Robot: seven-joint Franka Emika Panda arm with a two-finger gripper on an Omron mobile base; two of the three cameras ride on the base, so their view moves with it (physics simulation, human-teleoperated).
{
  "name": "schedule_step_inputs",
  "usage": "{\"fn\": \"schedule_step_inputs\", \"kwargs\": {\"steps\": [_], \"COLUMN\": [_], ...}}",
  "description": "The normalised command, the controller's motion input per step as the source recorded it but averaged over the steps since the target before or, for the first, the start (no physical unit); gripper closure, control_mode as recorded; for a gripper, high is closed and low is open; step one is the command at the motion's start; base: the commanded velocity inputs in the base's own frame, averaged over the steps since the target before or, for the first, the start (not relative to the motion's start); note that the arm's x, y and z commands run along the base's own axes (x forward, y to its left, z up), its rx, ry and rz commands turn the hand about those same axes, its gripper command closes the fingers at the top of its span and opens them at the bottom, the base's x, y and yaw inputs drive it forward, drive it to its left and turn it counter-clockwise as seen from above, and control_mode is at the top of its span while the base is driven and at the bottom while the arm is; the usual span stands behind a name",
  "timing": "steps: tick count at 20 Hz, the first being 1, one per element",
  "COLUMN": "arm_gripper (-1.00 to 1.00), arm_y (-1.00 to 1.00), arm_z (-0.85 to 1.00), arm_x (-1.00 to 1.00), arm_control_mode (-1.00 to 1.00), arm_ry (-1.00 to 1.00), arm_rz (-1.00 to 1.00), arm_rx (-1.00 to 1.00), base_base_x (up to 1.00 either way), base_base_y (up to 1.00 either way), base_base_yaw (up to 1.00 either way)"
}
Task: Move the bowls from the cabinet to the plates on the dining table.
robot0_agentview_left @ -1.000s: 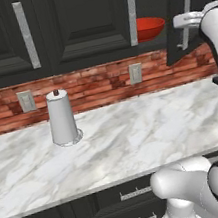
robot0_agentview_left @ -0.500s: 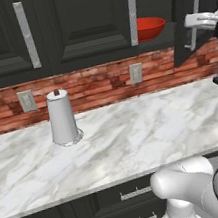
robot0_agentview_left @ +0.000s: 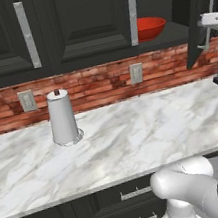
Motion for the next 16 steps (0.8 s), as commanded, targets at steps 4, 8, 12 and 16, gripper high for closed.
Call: {"fn": "schedule_step_inputs", "kwargs": {"steps": [4, 8, 12, 16], "arm_gripper": [-1.0, -1.0, -1.0, -1.0], "arm_y": [-0.09, -0.11, -0.03, 0.03], "arm_z": [-0.02, 0.06, 0.11, 0.07], "arm_x": [-0.34, -0.45, -0.55, -0.57], "arm_control_mode": [-1.0, -1.0, -1.0, -1.0], "arm_ry": [-0.04, -0.08, -0.08, -0.08], "arm_rz": [-0.03, -0.04, -0.04, -0.04], "arm_rx": [0.09, 0.07, 0.05, 0.03], "base_base_x": [0.0, 0.0, 0.0, 0.0], "base_base_y": [0.0, 0.0, 0.0, 0.0], "base_base_yaw": [0.0, 0.0, 0.0, 0.0]}}
